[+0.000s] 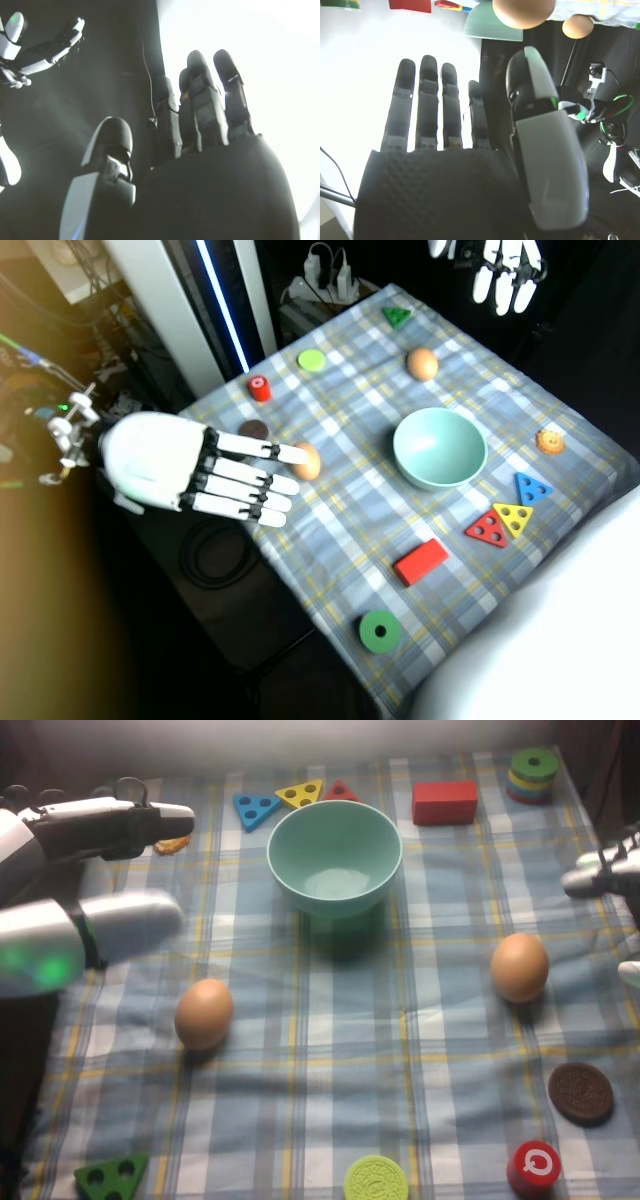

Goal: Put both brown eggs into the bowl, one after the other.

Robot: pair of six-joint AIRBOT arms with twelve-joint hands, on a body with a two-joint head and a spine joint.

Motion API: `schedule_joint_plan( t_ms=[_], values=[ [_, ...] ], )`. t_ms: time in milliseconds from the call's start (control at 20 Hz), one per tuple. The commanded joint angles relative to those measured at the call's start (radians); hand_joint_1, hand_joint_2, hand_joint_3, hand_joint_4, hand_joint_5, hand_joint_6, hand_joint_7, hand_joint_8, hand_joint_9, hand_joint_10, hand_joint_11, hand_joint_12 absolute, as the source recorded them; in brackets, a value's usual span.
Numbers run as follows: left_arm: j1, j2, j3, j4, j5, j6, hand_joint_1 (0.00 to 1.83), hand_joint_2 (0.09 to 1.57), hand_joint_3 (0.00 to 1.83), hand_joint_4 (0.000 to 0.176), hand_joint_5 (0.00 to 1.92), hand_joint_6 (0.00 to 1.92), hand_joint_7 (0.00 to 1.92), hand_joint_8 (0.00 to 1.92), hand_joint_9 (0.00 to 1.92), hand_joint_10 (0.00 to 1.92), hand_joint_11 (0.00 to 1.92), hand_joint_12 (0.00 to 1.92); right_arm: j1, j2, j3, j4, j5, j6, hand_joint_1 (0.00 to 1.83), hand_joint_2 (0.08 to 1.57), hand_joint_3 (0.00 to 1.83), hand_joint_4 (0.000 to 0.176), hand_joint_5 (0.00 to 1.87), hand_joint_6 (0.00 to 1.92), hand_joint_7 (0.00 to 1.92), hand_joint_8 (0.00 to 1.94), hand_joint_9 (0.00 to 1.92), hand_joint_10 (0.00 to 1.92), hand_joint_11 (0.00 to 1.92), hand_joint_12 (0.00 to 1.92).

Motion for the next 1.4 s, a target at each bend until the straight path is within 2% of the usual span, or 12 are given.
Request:
schedule_joint_plan(
  t_ms=[0, 100, 150, 200, 250, 300, 500, 550, 700, 900, 1200, 1350],
  values=[
    [-0.018, -0.003, -0.004, -0.003, -0.078, 0.041, 0.6, 0.93, 0.0, 0.176, 0.43, 0.0, 0.42, 0.0, 0.42, 0.01, 0.0, 0.87, 0.016, 0.002, 0.005, 0.02, 0.123, -0.001, 0.63, 1.27, 0.0, 0.0, 0.61, 0.0, 0.56, 0.01, 0.53, 0.02, 0.26, 0.66],
    [-0.034, -0.013, -0.017, -0.03, -0.026, 0.176, 0.62, 0.89, 0.0, 0.176, 0.41, 0.01, 0.4, 0.0, 0.41, 0.0, 0.0, 0.87, 0.02, 0.002, 0.005, 0.017, 0.123, -0.001, 0.64, 1.27, 0.0, 0.0, 0.61, 0.0, 0.56, 0.0, 0.54, 0.0, 0.32, 0.59],
    [-0.047, -0.023, -0.025, -0.047, 0.004, 0.264, 0.63, 0.87, 0.0, 0.176, 0.42, 0.0, 0.39, 0.0, 0.42, 0.0, 0.0, 0.9, 0.021, 0.002, 0.005, 0.017, 0.124, -0.001, 0.67, 1.27, 0.0, 0.0, 0.61, 0.0, 0.56, 0.0, 0.54, 0.0, 0.35, 0.51],
    [-0.064, -0.04, -0.034, -0.072, 0.036, 0.38, 0.64, 0.85, 0.0, 0.176, 0.42, 0.0, 0.47, 0.01, 0.47, 0.01, 0.0, 0.93, 0.021, 0.003, 0.005, 0.017, 0.125, -0.001, 0.68, 1.26, 0.0, 0.0, 0.61, 0.0, 0.56, 0.0, 0.54, 0.0, 0.39, 0.44],
    [-0.082, -0.063, -0.038, -0.105, 0.068, 0.508, 0.62, 0.85, 0.0, 0.176, 0.39, 0.0, 0.52, 0.01, 0.48, 0.01, 0.0, 0.81, 0.021, 0.004, 0.005, 0.017, 0.127, -0.001, 0.68, 1.26, 0.0, 0.0, 0.62, 0.0, 0.57, 0.0, 0.55, 0.0, 0.42, 0.39],
    [-0.091, -0.078, -0.035, -0.119, 0.094, 0.565, 0.68, 0.85, 0.0, 0.176, 0.41, 0.01, 0.54, 0.01, 0.49, 0.01, 0.0, 0.71, 0.021, 0.004, 0.005, 0.016, 0.129, -0.001, 0.66, 1.26, 0.0, 0.0, 0.62, 0.0, 0.57, 0.0, 0.56, 0.0, 0.44, 0.37],
    [-0.122, -0.115, 0.006, -0.143, 0.174, 0.594, 0.76, 0.89, 0.0, 0.176, 0.45, 0.0, 0.51, 0.0, 0.45, 0.0, 0.0, 0.59, 0.023, 0.004, 0.004, 0.012, 0.132, -0.001, 0.67, 1.28, 0.0, 0.0, 0.61, 0.0, 0.58, 0.0, 0.54, 0.0, 0.41, 0.35],
    [-0.134, -0.127, 0.018, -0.163, 0.2, 0.631, 0.8, 0.88, 0.0, 0.176, 0.47, 0.01, 0.54, 0.01, 0.47, 0.01, 0.01, 0.59, 0.023, 0.004, 0.004, 0.012, 0.132, -0.001, 0.65, 1.28, 0.0, 0.0, 0.61, 0.0, 0.6, 0.01, 0.55, 0.0, 0.42, 0.35],
    [-0.147, -0.148, 0.042, -0.194, 0.242, 0.656, 0.81, 0.89, 0.0, 0.176, 0.48, 0.0, 0.53, 0.0, 0.46, 0.0, 0.0, 0.59, 0.023, 0.005, 0.004, 0.012, 0.132, 0.0, 0.66, 1.28, 0.0, 0.0, 0.61, 0.0, 0.59, 0.0, 0.54, 0.0, 0.42, 0.35],
    [-0.165, -0.178, 0.074, -0.225, 0.297, 0.68, 0.85, 0.88, 0.0, 0.176, 0.51, 0.0, 0.59, 0.0, 0.57, 0.02, 0.0, 0.77, 0.023, 0.008, 0.004, 0.012, 0.132, 0.001, 0.69, 1.29, 0.0, 0.0, 0.61, 0.0, 0.6, 0.0, 0.55, 0.0, 0.42, 0.36],
    [-0.178, -0.208, 0.1, -0.239, 0.348, 0.695, 0.82, 0.93, 0.01, 0.176, 0.48, 0.0, 0.6, 0.0, 0.6, 0.0, 0.0, 0.83, 0.023, 0.009, 0.003, 0.012, 0.131, 0.001, 0.67, 1.3, 0.0, 0.0, 0.6, 0.0, 0.6, 0.0, 0.56, 0.01, 0.42, 0.36],
    [-0.182, -0.213, 0.101, -0.239, 0.351, 0.696, 0.87, 0.97, 0.01, 0.176, 0.54, 0.01, 0.65, 0.0, 0.62, 0.0, 0.0, 0.88, 0.023, 0.009, 0.003, 0.012, 0.131, 0.001, 0.62, 1.31, 0.0, 0.0, 0.6, 0.0, 0.61, 0.0, 0.58, 0.01, 0.45, 0.37]
  ],
)
